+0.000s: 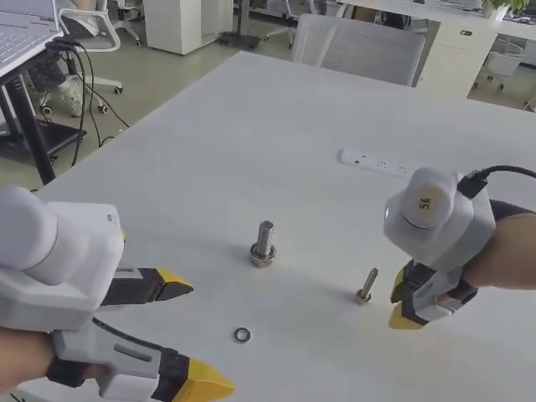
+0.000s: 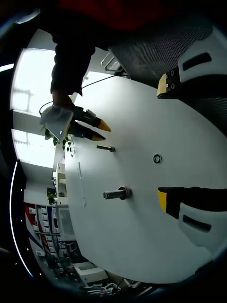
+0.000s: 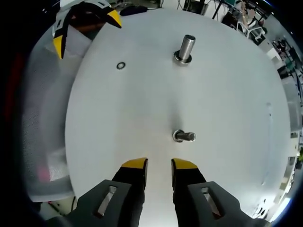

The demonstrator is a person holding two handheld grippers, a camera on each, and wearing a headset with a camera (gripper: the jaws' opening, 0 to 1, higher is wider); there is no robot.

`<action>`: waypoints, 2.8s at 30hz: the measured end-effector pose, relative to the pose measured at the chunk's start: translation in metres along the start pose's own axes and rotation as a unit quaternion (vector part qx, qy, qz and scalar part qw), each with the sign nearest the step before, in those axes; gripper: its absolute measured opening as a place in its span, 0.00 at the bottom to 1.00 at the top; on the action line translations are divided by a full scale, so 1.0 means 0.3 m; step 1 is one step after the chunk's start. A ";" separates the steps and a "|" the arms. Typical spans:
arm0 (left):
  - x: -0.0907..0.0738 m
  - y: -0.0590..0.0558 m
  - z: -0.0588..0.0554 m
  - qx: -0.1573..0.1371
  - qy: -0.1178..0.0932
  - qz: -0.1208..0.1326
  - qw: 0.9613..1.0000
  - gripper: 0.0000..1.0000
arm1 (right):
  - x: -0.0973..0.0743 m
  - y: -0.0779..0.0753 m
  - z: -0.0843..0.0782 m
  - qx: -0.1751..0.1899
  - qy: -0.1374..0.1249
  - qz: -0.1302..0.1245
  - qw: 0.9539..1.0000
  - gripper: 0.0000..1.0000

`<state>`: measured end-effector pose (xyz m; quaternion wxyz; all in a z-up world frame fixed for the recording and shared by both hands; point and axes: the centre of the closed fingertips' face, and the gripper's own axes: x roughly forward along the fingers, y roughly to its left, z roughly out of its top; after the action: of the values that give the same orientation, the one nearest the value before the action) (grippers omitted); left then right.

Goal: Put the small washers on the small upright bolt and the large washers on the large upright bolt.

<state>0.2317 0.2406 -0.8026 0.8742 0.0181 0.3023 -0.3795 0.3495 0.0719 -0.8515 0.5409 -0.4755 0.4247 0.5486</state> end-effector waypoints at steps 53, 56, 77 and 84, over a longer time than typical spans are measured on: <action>-0.012 0.007 0.017 0.006 -0.011 0.003 1.000 0.75 | 0.049 0.228 0.468 -0.135 -0.048 0.045 0.989 0.23; -0.012 0.005 0.014 0.007 -0.010 0.002 1.000 0.75 | 0.059 0.234 0.486 -0.141 -0.048 0.048 0.988 0.23; -0.016 -0.004 0.004 0.007 -0.010 0.000 1.000 0.75 | 0.153 0.261 0.532 -0.163 -0.031 0.059 0.984 0.22; -0.017 -0.004 0.000 0.006 -0.010 0.000 1.000 0.75 | 0.172 0.268 0.538 -0.168 -0.029 0.061 0.983 0.21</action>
<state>0.2281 0.2431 -0.7996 0.8771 0.0191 0.2911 -0.3815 0.2613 0.2357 -0.8758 0.4309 -0.5167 0.3390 0.6576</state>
